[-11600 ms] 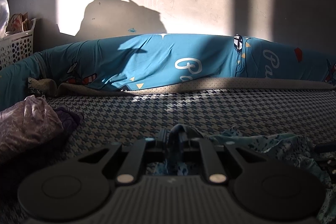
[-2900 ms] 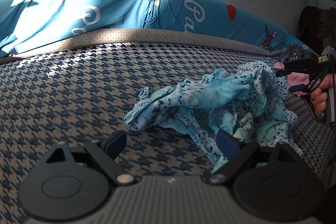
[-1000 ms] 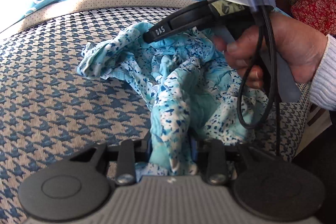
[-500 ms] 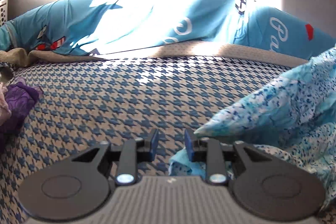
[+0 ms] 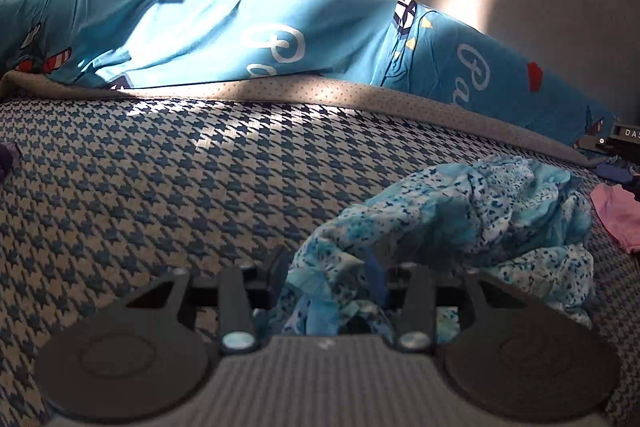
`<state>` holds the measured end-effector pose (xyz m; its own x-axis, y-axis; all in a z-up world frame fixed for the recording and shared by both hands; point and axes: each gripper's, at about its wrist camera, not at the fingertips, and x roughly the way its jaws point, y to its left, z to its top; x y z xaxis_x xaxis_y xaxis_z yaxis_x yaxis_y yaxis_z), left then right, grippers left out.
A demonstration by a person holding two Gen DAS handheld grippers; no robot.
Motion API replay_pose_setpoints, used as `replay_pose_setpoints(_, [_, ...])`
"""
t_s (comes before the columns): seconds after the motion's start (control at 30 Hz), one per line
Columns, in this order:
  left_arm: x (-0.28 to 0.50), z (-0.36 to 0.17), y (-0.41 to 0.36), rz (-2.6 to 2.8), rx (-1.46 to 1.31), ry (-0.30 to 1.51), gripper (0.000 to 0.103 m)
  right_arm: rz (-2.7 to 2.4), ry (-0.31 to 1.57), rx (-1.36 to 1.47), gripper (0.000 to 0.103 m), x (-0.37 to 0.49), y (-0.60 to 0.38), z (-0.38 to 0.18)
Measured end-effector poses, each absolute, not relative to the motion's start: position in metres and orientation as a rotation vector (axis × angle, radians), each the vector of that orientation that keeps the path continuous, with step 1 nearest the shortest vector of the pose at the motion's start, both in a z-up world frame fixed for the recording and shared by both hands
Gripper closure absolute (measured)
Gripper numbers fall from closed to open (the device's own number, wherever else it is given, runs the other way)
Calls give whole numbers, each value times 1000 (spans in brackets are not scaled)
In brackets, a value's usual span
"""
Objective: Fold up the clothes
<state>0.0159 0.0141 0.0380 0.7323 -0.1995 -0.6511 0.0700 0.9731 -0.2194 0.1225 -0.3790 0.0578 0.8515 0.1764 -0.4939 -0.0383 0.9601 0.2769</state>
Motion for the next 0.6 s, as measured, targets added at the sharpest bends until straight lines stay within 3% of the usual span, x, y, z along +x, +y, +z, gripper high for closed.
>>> replay_pose_setpoints(0.1, [10, 36, -6, -233, -143, 731, 56, 112, 614, 239, 50, 118, -385, 52])
replay_pose_setpoints(0.23, [6, 35, -26, -240, -50, 682, 40, 112, 684, 218, 50, 99, -395, 44])
replay_pose_setpoints(0.37, [14, 32, -21, -200, -82, 703, 38, 121, 709, 125, 50, 70, -393, 40])
replay_pose_setpoints(0.6, [21, 26, -1, -81, -120, 709, 25, 234, 746, 105, 52, 19, -380, 30])
